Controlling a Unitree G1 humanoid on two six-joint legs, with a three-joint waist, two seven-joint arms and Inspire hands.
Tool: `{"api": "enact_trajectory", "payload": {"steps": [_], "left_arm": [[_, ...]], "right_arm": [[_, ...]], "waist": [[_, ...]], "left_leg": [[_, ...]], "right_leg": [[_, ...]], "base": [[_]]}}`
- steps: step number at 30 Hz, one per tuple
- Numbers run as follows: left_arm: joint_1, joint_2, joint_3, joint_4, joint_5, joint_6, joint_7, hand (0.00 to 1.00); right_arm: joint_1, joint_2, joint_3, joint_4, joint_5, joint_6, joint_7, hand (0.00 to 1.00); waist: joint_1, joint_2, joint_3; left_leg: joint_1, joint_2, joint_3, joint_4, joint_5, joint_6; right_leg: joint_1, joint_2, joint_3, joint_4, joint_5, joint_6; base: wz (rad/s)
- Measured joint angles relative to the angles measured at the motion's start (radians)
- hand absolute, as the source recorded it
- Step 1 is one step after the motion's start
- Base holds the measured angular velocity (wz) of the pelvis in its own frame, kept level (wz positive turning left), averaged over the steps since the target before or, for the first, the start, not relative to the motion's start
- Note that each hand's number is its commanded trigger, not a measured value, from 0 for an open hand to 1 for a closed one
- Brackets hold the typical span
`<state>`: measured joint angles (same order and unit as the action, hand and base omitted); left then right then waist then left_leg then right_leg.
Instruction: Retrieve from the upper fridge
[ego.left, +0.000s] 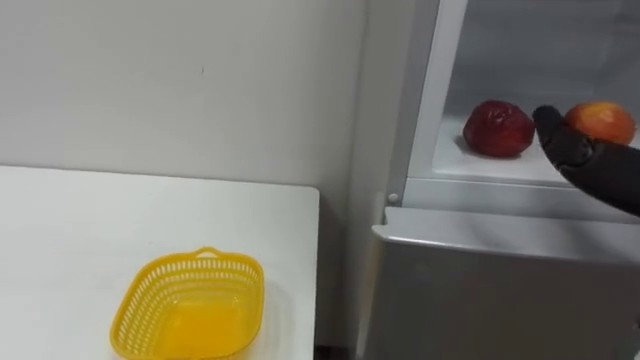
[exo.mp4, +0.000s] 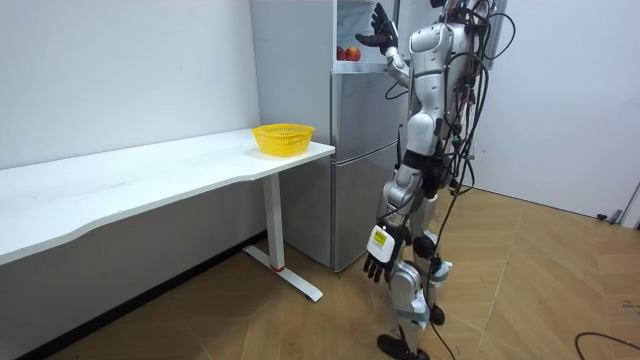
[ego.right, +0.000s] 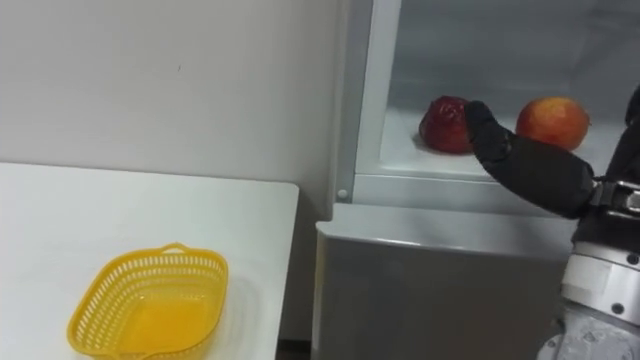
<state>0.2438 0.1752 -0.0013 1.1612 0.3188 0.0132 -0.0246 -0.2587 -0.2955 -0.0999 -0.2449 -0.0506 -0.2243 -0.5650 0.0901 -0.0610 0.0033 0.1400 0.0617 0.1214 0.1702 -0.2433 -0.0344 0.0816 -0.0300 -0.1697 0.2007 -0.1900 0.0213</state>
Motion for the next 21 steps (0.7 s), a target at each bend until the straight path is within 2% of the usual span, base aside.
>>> {"api": "enact_trajectory", "payload": {"steps": [2,10,14,21], "left_arm": [[-0.001,0.004,0.000,-0.018,0.000,0.007,-0.005,0.00],[0.006,0.004,0.000,-0.057,0.021,0.011,-0.005,0.00],[0.005,0.006,0.000,-0.061,0.031,0.011,-0.007,0.00],[0.009,0.008,0.039,-0.071,0.049,0.017,-0.034,0.00]], "right_arm": [[0.000,-0.006,0.001,0.001,0.016,0.025,0.015,0.00],[-0.066,-0.017,0.001,0.081,0.077,0.063,0.025,0.00],[-0.118,-0.032,0.000,0.147,0.079,0.063,0.023,0.00],[-0.133,-0.035,-0.001,0.205,0.076,0.073,0.034,0.00]], "waist": [[-0.001,-0.001,-0.0009],[0.007,0.000,0.0003],[0.013,-0.008,0.0034],[0.027,-0.023,0.0089]], "left_leg": [[-0.005,0.000,-0.015,0.000,0.000,0.000],[-0.007,0.000,-0.021,0.000,0.001,0.000],[-0.004,-0.001,-0.035,0.001,0.002,-0.002],[-0.006,-0.001,-0.042,0.002,0.002,-0.002]], "right_leg": [[0.000,0.000,-0.011,0.000,0.000,0.000],[0.005,0.000,-0.019,-0.005,0.000,0.000],[0.018,0.000,-0.029,-0.015,0.002,-0.002],[0.020,0.000,-0.035,-0.017,0.002,-0.002]], "base": [[0.13],[0.02],[0.08],[0.03]]}}
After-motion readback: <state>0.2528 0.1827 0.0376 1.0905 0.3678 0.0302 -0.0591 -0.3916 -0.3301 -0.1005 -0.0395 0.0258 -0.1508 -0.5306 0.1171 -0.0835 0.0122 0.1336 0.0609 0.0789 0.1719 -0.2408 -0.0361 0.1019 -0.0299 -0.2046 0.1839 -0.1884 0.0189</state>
